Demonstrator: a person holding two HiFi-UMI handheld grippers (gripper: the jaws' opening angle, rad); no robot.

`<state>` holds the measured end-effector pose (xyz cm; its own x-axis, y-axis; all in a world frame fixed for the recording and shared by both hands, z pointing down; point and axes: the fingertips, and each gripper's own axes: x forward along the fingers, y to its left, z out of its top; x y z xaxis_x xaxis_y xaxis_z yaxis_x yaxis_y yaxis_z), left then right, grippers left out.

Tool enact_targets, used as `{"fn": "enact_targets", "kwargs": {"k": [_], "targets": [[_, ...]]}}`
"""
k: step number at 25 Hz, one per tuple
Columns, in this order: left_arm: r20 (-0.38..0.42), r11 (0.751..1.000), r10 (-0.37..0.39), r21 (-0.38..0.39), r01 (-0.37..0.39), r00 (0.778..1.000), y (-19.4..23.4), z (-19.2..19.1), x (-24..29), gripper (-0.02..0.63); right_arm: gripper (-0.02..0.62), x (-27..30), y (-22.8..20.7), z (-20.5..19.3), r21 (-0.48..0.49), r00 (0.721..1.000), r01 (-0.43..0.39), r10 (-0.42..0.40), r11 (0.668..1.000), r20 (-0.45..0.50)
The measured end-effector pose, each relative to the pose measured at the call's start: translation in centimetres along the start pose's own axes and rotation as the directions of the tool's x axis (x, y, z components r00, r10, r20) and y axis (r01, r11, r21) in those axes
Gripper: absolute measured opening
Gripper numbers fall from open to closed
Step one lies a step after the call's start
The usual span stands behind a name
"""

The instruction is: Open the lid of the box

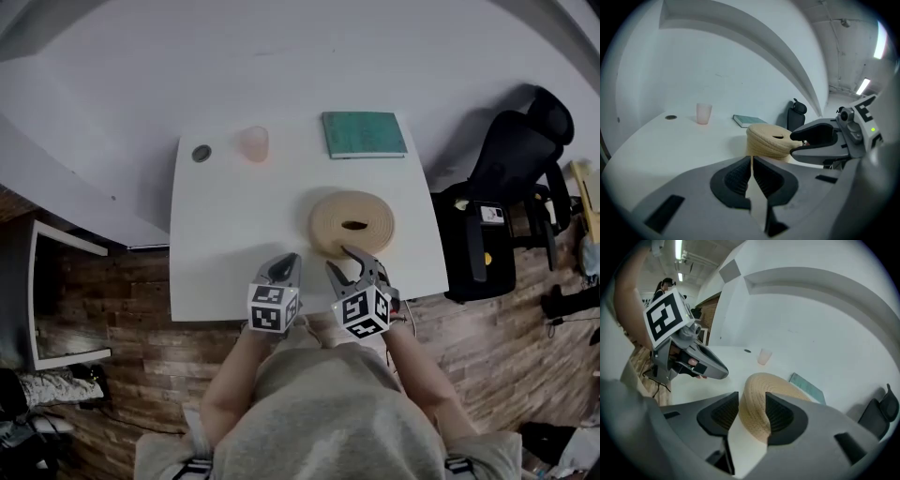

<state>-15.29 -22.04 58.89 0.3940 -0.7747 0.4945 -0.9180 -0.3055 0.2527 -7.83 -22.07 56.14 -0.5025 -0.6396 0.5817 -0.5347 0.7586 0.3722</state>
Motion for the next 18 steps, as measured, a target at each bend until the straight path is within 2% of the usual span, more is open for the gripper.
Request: {"fn": "enact_targets", "kwargs": {"k": [4,10,15,16,18], "targets": [[-0.027,0.999,-0.029,0.020,0.029,0.999,-0.1,-0.5,1.3,0.008,0.171,1.0,-0.3,-0.8,-0.109,0.998,0.026,-0.033,0.994,-0.058],[-0.070,0.993,-0.087,0.071,0.092,0.994,-0.6,-1.1,3.1,0.008,0.172,2.1,-0.3,-1.7,-0.238,0.991,0.013,-0.045,0.971,-0.128],[-0.095,0.986,-0.120,0.106,0.130,0.988,-1.0,-1.3,4.1,0.010,0.167,2.5,-0.6,-2.1,-0.288,0.986,0.000,-0.048,0.957,-0.157],[-0.100,0.984,-0.130,0.112,0.141,0.986,-1.1,-1.3,4.3,0.017,0.166,2.6,-0.7,-2.2,-0.292,0.986,-0.005,-0.044,0.956,-0.161],[-0.112,0.979,-0.147,0.127,0.161,0.983,-1.3,-1.4,4.7,0.079,0.166,2.7,-0.7,-2.2,-0.296,0.985,-0.017,-0.034,0.955,-0.167]]}}
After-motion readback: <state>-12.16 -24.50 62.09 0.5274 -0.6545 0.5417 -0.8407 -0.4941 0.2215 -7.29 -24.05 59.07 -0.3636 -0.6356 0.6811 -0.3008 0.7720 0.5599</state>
